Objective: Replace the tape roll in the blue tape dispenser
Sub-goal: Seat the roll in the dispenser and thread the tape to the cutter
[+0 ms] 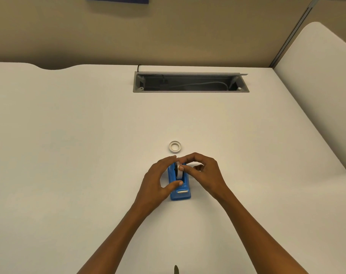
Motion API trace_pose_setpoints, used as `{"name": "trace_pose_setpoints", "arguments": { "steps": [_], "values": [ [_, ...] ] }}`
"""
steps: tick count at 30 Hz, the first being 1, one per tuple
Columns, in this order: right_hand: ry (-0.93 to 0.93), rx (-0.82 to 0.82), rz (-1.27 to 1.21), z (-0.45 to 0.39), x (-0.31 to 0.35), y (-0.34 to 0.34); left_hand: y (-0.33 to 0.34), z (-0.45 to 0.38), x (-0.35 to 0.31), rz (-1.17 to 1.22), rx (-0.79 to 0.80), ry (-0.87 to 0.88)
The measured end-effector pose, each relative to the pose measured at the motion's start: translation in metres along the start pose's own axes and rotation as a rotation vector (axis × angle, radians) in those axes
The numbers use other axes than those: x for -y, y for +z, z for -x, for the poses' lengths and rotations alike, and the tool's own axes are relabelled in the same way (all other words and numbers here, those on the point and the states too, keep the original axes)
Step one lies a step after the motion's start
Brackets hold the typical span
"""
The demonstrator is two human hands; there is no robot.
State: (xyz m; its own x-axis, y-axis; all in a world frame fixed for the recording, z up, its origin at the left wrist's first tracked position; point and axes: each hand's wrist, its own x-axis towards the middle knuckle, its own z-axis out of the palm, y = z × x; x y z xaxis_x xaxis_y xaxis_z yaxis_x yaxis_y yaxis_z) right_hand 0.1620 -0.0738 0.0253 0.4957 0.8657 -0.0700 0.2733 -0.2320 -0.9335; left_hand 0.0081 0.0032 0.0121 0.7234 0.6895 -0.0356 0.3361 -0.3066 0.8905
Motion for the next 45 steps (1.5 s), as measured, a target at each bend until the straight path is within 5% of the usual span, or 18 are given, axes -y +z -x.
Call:
{"name": "trace_pose_setpoints", "arguments": {
  "steps": [27, 45],
  "values": [
    [-0.096, 0.079, 0.037, 0.0071, -0.0041, -0.0066, 0.0088, -0.0064, 0.0014, 0.118, -0.143, 0.006],
    [0.008, 0.125, -0.027, -0.0006, 0.0023, -0.0045, 0.006, -0.006, 0.0051, 0.064, -0.082, 0.086]
  ]
}}
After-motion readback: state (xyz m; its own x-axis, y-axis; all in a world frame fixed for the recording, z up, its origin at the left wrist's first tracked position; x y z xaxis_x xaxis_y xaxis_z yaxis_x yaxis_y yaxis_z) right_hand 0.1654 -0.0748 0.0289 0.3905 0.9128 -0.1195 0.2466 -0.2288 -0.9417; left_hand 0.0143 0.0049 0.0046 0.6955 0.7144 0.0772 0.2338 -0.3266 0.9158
